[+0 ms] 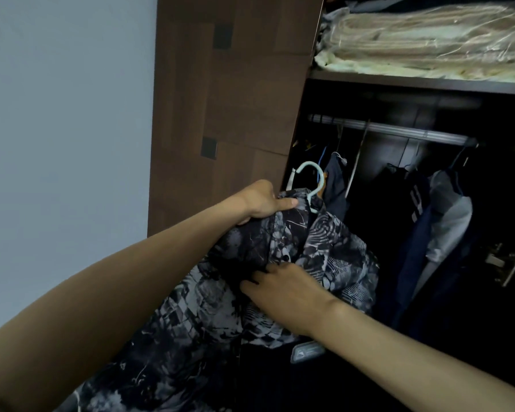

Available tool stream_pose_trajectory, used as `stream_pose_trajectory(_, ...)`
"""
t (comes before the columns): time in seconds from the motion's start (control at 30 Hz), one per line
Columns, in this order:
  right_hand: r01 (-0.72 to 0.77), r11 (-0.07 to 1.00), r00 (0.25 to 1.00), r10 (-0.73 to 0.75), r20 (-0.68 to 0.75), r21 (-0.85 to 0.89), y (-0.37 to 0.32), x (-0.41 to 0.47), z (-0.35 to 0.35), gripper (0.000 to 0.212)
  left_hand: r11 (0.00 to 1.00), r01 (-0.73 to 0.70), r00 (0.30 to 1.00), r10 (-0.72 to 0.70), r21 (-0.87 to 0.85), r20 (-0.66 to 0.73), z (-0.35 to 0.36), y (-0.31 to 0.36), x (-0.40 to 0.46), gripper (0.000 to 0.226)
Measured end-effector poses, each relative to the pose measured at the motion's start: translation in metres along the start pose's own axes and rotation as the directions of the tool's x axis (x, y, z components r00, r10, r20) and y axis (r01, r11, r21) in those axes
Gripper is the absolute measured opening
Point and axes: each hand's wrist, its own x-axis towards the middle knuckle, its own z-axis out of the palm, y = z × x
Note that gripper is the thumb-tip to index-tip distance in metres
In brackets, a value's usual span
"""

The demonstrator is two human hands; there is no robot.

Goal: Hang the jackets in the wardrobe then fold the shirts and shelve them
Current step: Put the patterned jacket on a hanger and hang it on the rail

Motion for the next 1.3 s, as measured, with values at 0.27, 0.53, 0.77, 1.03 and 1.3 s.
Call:
stream_pose_trajectory(0.27,-0.223,0.952,0.946,0.263,0.189,-0.209,0.012,-0.02,-0.012,0.031,0.997,0.037,0.999,-0.039,-0.062,-0.032,-0.016,-0.008,-0.006,0.065)
stream_pose_trajectory(0.53,-0.267,0.962,0.909,0.234,-0.346,-0.05,0.066,-0.048,0.007,0.01,0.986,0.107,0.988,-0.091,-0.129,0.126,-0.037,0.002,-0.016,0.088)
stream_pose_trajectory(0.77,-0.144,0.83,0.665,0.484,-0.568,0.539,0.107,-0.051,-0.004,0.022,0.994,0.055,0.998,-0.054,-0.093,0.013,-0.046,-0.002,-0.013,0.09)
stream_pose_trajectory(1.03,0.211,0.183,0.556,0.786,-0.272,0.96,0.08,-0.045,0.003,0.01,0.997,0.035,0.995,-0.041,-0.069,-0.093,-0.044,-0.005,-0.02,0.091)
stream_pose_trajectory(1.3,-0.037,0.707,0.713,0.513,-0.477,0.706,0.086,-0.055,0.011,0.019,0.997,-0.009,1.0,0.008,-0.075,-0.02,-0.043,-0.005,-0.019,0.069)
